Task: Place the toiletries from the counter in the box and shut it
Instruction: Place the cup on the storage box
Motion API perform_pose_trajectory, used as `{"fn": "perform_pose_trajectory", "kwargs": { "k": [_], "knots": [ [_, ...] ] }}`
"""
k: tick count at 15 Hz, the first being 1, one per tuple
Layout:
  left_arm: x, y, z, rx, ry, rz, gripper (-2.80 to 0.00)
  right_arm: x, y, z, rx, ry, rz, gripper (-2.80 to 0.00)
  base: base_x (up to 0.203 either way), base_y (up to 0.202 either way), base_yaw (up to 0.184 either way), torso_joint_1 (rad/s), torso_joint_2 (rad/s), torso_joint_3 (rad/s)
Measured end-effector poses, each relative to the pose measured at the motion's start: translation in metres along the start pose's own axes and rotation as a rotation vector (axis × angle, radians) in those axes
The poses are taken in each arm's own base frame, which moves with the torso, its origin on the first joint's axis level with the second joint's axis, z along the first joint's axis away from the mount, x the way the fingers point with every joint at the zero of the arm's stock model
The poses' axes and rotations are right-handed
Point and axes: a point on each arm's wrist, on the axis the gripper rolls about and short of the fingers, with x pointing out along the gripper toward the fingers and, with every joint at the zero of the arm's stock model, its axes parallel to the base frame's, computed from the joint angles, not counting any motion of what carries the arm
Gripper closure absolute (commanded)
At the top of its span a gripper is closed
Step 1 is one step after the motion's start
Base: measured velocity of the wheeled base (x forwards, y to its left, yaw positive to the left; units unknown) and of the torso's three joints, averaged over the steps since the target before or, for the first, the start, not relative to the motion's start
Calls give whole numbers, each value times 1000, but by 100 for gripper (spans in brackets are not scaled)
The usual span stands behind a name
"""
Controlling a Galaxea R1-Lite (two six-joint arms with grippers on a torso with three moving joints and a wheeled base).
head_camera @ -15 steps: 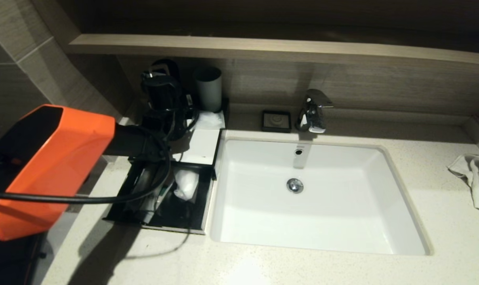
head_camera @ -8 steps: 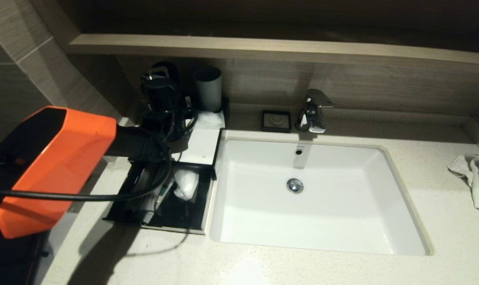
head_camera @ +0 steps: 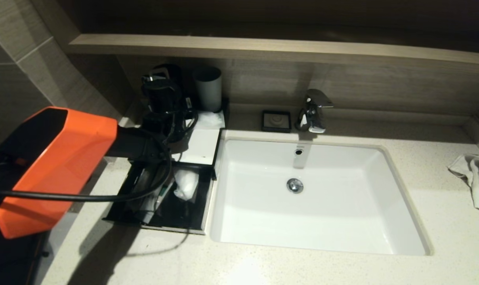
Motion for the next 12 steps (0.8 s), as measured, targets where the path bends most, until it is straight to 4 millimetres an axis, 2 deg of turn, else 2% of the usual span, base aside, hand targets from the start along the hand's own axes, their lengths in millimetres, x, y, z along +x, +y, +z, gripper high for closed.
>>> {"fn": "perform_pose_trajectory", "kwargs": {
  "k": [7, 12],
  "knots": [
    [-5, 3, 9, -7, -9, 4, -280, 0, 0, 0, 0, 0, 0, 0, 0, 0, 0, 0, 0, 0],
    [-29, 11, 17, -7, 37, -3, -280, 0, 0, 0, 0, 0, 0, 0, 0, 0, 0, 0, 0, 0]
  ]
}}
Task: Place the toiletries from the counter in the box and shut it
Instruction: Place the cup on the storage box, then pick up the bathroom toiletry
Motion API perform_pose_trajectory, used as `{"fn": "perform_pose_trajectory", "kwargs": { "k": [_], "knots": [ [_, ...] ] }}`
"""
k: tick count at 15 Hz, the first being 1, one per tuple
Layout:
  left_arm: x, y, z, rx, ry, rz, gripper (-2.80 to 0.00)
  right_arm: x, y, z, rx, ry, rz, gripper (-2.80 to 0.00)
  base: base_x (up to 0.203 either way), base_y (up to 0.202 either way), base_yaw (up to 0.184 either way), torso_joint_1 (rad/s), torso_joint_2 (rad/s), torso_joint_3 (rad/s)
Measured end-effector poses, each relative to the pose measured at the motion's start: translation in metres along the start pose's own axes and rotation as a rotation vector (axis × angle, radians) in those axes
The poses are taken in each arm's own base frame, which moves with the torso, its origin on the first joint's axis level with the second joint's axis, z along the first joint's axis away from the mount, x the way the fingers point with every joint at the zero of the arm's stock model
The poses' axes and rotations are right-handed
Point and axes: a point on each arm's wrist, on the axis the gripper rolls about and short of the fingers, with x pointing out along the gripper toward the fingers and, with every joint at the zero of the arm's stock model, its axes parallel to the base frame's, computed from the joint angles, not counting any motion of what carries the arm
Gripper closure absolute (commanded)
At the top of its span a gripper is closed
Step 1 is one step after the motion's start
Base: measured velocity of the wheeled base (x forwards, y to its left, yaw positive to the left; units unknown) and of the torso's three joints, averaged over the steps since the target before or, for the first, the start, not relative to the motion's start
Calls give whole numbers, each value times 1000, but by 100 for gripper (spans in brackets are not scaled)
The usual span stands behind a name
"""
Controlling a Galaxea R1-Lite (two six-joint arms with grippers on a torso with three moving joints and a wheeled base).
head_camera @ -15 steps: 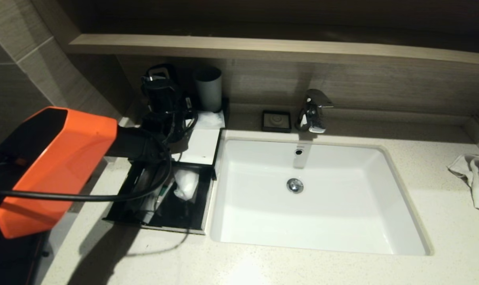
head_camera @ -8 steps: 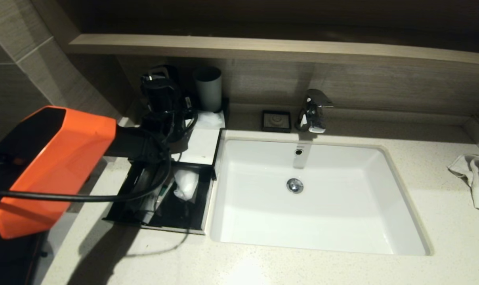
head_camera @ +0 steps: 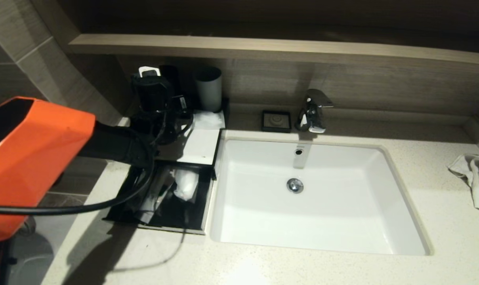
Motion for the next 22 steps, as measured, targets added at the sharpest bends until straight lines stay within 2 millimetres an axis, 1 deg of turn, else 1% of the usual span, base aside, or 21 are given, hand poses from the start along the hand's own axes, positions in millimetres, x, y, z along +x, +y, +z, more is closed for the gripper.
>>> {"fn": "perform_pose_trajectory", "kwargs": {
  "k": [6, 8, 13, 14, 18, 22],
  "knots": [
    [-43, 8, 11, 15, 40, -37, -280, 0, 0, 0, 0, 0, 0, 0, 0, 0, 0, 0, 0, 0],
    [-60, 9, 17, 21, 55, -58, -280, 0, 0, 0, 0, 0, 0, 0, 0, 0, 0, 0, 0, 0],
    [-100, 8, 18, 43, 105, -120, -280, 0, 0, 0, 0, 0, 0, 0, 0, 0, 0, 0, 0, 0],
    [-106, 10, 19, 45, 112, -128, 0, 0, 0, 0, 0, 0, 0, 0, 0, 0, 0, 0, 0, 0],
    [-123, 16, 18, 46, 135, -145, 0, 0, 0, 0, 0, 0, 0, 0, 0, 0, 0, 0, 0, 0],
    [-135, 19, 10, 35, 168, -159, 0, 0, 0, 0, 0, 0, 0, 0, 0, 0, 0, 0, 0, 0]
  ]
}}
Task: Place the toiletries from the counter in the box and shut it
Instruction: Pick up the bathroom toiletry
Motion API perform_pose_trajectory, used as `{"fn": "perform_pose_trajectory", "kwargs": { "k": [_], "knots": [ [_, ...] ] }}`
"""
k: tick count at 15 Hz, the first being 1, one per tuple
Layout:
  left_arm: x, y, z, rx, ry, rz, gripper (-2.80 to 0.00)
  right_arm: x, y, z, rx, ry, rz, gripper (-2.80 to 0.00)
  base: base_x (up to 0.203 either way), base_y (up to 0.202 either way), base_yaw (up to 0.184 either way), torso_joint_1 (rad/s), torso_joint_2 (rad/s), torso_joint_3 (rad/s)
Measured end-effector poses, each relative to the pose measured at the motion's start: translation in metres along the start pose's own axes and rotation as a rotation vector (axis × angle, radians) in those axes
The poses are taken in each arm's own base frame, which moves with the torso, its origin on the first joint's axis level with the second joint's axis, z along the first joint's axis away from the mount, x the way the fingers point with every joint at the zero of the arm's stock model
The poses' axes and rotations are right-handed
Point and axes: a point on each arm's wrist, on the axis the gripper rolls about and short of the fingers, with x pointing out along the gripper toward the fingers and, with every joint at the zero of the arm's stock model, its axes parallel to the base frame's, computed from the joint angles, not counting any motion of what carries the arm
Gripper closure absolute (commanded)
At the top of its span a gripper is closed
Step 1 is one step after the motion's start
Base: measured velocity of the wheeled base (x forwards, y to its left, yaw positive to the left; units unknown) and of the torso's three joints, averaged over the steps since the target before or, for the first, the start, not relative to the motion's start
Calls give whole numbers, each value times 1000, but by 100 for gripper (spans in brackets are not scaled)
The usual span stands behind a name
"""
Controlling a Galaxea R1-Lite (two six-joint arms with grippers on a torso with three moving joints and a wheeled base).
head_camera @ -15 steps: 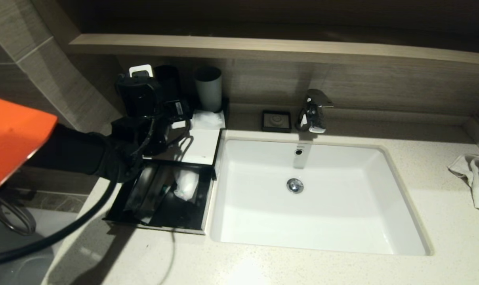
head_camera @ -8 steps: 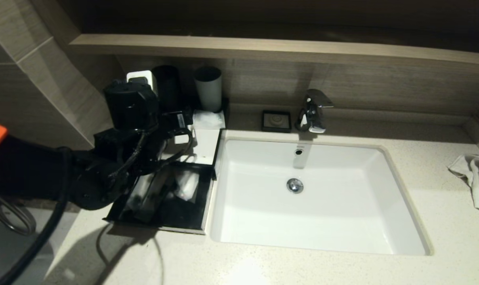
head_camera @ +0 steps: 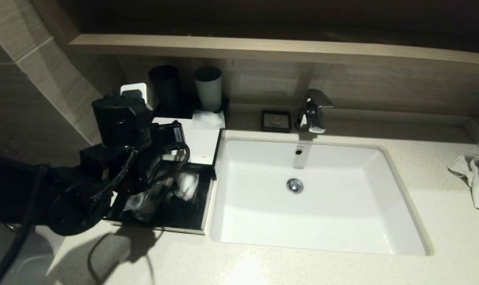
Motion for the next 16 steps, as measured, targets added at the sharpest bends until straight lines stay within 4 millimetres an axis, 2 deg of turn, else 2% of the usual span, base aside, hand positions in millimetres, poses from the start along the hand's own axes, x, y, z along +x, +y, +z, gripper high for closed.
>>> {"fn": "perform_pose_trajectory", "kwargs": {
  "k": [4, 10, 16],
  "knots": [
    [-11, -6, -7, -6, 27, -47, 0, 0, 0, 0, 0, 0, 0, 0, 0, 0, 0, 0, 0, 0],
    [-16, -20, -10, 3, 58, -206, 0, 0, 0, 0, 0, 0, 0, 0, 0, 0, 0, 0, 0, 0],
    [7, -40, -18, 10, 60, -253, 0, 0, 0, 0, 0, 0, 0, 0, 0, 0, 0, 0, 0, 0]
  ]
}}
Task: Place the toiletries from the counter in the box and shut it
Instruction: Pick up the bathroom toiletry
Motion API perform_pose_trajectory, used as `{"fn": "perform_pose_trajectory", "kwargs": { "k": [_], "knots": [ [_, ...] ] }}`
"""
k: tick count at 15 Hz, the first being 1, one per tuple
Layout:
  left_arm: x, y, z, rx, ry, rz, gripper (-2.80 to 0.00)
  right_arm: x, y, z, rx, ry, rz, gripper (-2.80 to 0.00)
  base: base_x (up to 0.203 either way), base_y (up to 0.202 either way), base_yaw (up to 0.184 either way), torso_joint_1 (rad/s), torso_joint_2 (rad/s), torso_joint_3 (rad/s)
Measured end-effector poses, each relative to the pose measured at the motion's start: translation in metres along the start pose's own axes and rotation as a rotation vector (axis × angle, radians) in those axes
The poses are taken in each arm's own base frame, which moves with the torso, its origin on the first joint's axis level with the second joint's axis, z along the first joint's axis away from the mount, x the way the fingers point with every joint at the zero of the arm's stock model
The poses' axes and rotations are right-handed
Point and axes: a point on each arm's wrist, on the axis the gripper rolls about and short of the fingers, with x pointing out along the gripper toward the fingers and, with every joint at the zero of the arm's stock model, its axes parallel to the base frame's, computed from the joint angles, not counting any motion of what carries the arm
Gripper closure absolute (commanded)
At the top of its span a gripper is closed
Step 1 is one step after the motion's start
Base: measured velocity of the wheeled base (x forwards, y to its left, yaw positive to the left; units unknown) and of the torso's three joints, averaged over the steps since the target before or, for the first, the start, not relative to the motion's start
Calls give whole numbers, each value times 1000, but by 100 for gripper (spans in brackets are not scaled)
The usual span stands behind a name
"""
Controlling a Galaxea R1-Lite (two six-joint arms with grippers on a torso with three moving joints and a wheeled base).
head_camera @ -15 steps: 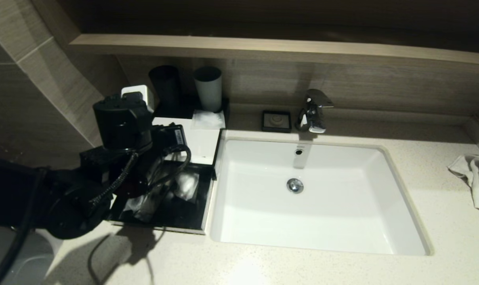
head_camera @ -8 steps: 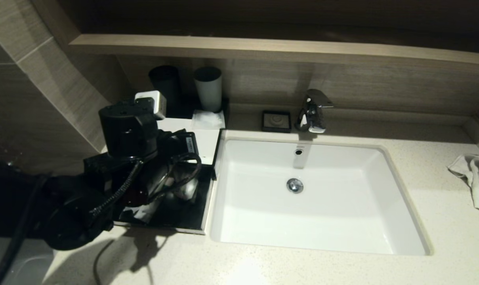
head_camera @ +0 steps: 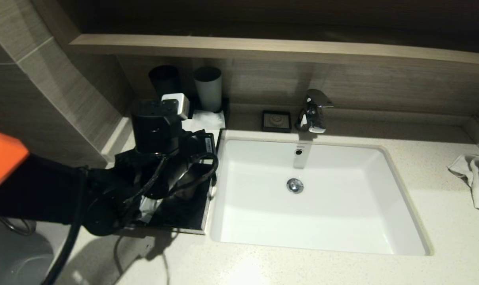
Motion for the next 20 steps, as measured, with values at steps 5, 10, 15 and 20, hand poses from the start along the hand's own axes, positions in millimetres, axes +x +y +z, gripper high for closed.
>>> {"fn": "perform_pose_trajectory", "kwargs": {
  "k": [5, 10, 15, 20],
  "knots": [
    [19, -6, -9, -3, -20, 25, -280, 0, 0, 0, 0, 0, 0, 0, 0, 0, 0, 0, 0, 0],
    [28, -8, -11, -1, -71, 82, -280, 0, 0, 0, 0, 0, 0, 0, 0, 0, 0, 0, 0, 0],
    [38, -11, -18, 20, -123, 104, -280, 0, 0, 0, 0, 0, 0, 0, 0, 0, 0, 0, 0, 0],
    [53, -15, -23, 13, -144, 122, -280, 0, 0, 0, 0, 0, 0, 0, 0, 0, 0, 0, 0, 0]
  ]
}}
